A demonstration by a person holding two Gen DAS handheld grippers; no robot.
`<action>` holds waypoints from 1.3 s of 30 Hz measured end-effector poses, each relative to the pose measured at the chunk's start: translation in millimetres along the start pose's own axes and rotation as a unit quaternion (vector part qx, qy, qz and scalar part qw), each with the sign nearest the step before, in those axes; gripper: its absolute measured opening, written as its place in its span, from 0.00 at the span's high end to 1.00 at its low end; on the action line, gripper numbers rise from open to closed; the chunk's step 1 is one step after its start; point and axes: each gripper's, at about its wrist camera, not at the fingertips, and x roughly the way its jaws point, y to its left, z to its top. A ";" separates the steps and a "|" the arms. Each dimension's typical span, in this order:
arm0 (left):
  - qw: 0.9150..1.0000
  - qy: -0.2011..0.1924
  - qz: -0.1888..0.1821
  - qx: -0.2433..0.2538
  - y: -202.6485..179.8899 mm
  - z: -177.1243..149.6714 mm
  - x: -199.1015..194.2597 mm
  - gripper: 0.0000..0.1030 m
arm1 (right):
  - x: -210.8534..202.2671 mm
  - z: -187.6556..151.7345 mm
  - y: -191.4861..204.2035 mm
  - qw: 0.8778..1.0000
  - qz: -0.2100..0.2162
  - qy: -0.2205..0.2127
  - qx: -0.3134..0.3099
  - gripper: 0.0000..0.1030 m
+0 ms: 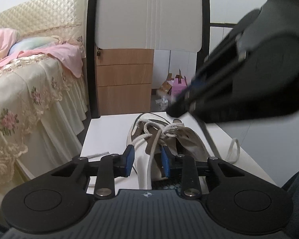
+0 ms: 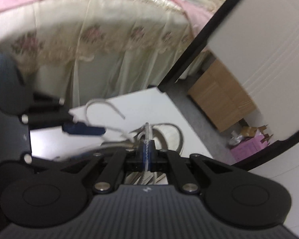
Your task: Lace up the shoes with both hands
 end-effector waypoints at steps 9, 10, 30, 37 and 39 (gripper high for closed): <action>0.968 0.034 -0.089 -0.234 57.9 -1.7 14.0 0.86 | 7.7 -10.4 0.2 1.000 0.020 0.013 -0.013 0.97; 0.959 0.038 -0.101 -0.263 65.2 -3.7 16.3 0.86 | 9.2 -9.4 1.0 1.000 0.021 0.014 -0.016 0.97; 0.895 0.059 -0.157 -0.414 102.6 -20.0 33.8 0.86 | 47.5 29.2 2.1 0.986 0.073 0.149 -0.023 0.96; 0.884 0.062 -0.163 -0.435 107.0 -23.3 34.3 0.86 | 53.9 41.1 -13.6 0.978 0.099 0.182 0.021 0.96; 0.883 0.063 -0.162 -0.435 107.4 -23.1 34.3 0.86 | 50.3 44.5 -14.5 0.978 0.100 0.181 0.008 0.96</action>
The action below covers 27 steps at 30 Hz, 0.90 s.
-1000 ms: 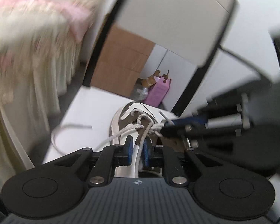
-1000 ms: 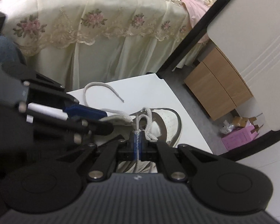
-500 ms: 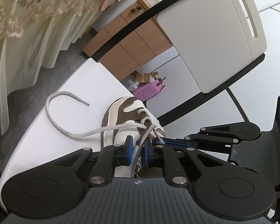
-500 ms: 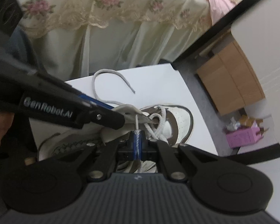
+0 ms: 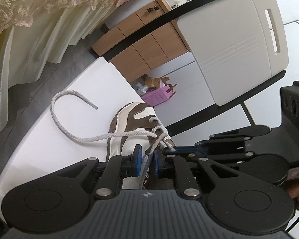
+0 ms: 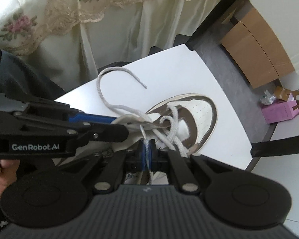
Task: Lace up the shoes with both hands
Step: 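Tuck the lace into an eyelet with the right gripper while the left gripper holds the lace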
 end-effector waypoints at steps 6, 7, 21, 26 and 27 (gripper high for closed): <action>1.000 0.000 0.001 0.002 -1.3 0.3 0.5 0.86 | -9.8 3.7 -1.5 0.999 -0.017 0.004 -0.045 0.96; 1.000 0.000 0.001 0.001 -1.1 0.4 0.4 0.86 | -7.6 3.3 -2.4 0.999 -0.017 0.009 -0.049 0.96; 1.000 0.007 -0.005 -0.021 3.5 3.1 0.7 0.85 | 14.0 6.9 5.9 0.994 -0.012 0.041 -0.097 0.97; 1.000 0.008 -0.005 -0.024 3.4 4.0 1.0 0.85 | 20.0 9.7 8.5 0.994 -0.011 0.049 -0.102 0.97; 1.000 0.009 -0.005 -0.024 3.4 4.2 0.9 0.85 | 20.9 10.2 9.2 0.993 -0.011 0.050 -0.102 0.97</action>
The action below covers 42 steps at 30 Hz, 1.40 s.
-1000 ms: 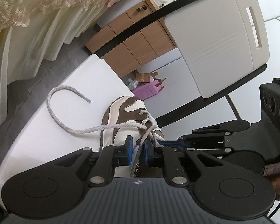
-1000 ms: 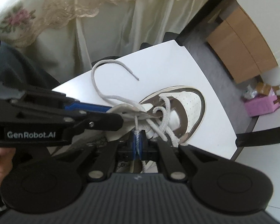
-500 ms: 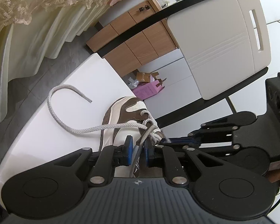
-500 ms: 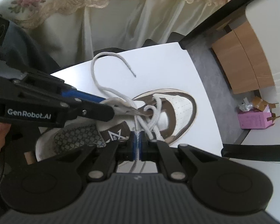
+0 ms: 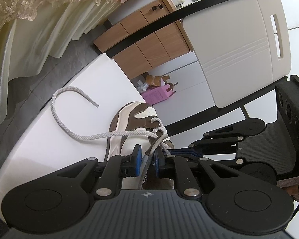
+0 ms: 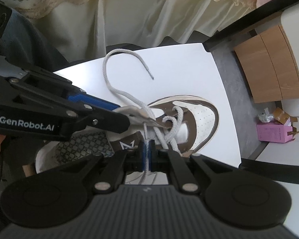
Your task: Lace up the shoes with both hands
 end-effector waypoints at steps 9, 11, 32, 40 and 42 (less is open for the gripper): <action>0.998 -0.013 0.027 0.061 -13.5 -1.9 -0.9 0.85 | 1.2 3.9 5.1 1.000 -0.017 -0.024 0.008 0.97; 0.998 -0.018 0.030 0.061 -12.9 -0.8 -2.0 0.85 | 0.1 4.3 5.0 0.999 -0.014 -0.032 0.011 0.97; 0.997 -0.013 0.032 0.063 -14.8 2.1 -10.5 0.82 | -0.7 -0.7 -7.4 0.993 0.042 -0.097 0.048 0.97; 0.998 -0.040 -0.034 -0.018 0.1 20.9 -37.8 0.49 | 1.4 -13.9 -14.5 0.982 0.060 -0.158 0.085 0.97; 0.997 -0.048 -0.035 -0.040 6.1 25.4 -35.4 0.48 | 2.2 -18.1 -14.3 0.979 0.061 -0.172 0.093 0.97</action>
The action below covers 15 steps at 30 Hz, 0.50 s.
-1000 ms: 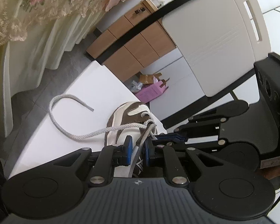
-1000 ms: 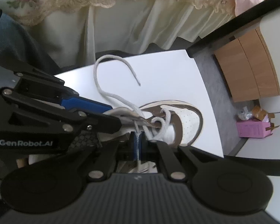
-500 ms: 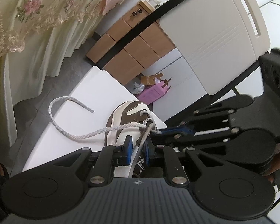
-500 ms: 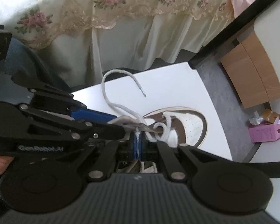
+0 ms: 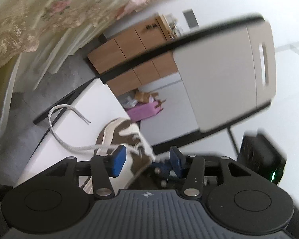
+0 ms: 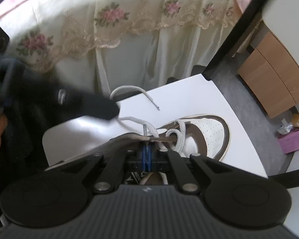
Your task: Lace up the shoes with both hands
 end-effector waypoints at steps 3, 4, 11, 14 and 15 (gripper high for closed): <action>1.000 -0.003 -0.011 -0.025 6.9 4.8 7.8 0.49 | -1.1 -6.2 0.3 1.000 0.000 -0.018 0.003 0.96; 0.999 -0.002 -0.023 -0.033 8.9 4.8 11.5 0.49 | -1.3 -8.3 -1.0 1.000 0.002 -0.024 0.009 0.96; 0.999 0.012 -0.021 -0.046 15.8 3.5 33.6 0.62 | -3.3 -16.5 -6.9 0.997 0.007 -0.049 0.052 0.96; 0.998 0.022 -0.022 -0.047 16.6 0.8 40.7 0.73 | -2.3 -16.5 -8.6 0.996 0.010 -0.050 0.066 0.96; 0.998 0.027 -0.024 -0.053 18.2 -0.5 42.7 0.73 | -1.9 -16.2 -9.5 0.996 0.011 -0.050 0.074 0.96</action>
